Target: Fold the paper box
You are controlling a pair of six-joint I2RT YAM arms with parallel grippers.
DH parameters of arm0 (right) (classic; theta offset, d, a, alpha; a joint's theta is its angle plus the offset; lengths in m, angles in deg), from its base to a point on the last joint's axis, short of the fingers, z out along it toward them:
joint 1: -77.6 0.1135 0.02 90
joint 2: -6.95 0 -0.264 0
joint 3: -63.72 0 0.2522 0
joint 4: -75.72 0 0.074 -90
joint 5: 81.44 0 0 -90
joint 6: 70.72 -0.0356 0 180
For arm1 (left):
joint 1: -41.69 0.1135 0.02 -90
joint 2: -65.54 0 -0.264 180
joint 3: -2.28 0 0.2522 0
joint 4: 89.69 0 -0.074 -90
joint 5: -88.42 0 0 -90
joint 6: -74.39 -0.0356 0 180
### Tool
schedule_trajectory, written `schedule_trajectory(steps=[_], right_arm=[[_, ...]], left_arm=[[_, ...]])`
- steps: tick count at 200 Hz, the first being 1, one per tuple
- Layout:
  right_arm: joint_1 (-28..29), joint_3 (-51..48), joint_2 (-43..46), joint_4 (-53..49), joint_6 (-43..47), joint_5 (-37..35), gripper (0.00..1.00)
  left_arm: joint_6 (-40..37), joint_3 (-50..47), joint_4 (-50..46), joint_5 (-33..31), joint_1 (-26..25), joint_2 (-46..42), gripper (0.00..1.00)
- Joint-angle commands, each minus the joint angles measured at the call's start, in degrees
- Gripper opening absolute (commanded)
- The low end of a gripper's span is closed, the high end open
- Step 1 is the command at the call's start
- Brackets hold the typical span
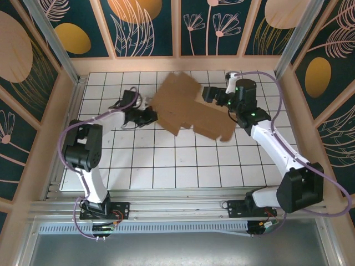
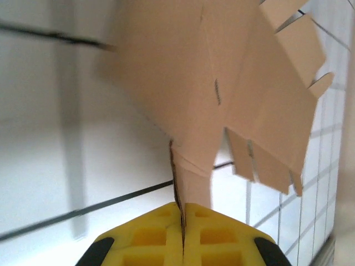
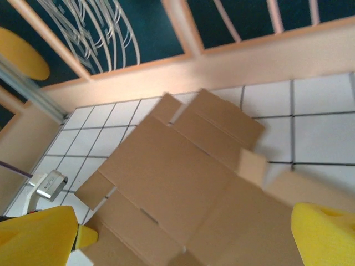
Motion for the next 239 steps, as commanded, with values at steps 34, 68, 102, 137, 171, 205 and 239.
schedule_trajectory(steps=[34, 68, 102, 137, 171, 205, 239], right_arm=[[-9.7, -3.7, -3.3, 8.9, 23.7, 8.4, 0.99], [-17.6, -0.6, -12.5, 12.1, 31.0, 26.2, 0.96], [-21.0, 7.6, -23.4, 11.4, 36.6, 33.4, 0.97], [-21.8, 17.0, -34.5, 9.3, 42.6, 33.3, 0.99], [-19.0, 28.0, -43.1, -1.8, 42.6, 27.9, 0.97], [-18.7, 24.5, -44.7, 9.8, 33.3, 23.6, 0.99], [-22.6, 30.5, -48.3, 8.4, 38.3, 33.7, 0.99]], left_arm=[[-31.4, 27.0, -24.8, -11.3, -6.1, 12.1, 0.0], [-39.8, 34.2, -28.8, -18.9, -6.1, 13.8, 0.0], [-47.1, 40.7, -32.1, -20.3, -6.1, 15.1, 0.0], [-51.4, 40.4, -29.4, -21.5, -6.1, 13.7, 0.0], [-49.9, 38.7, -24.7, -25.6, -6.0, 14.0, 0.0], [-49.4, 33.4, -17.7, -25.2, -5.9, 11.9, 0.0], [-50.1, 33.3, -16.1, -24.9, -6.0, 11.1, 0.0]])
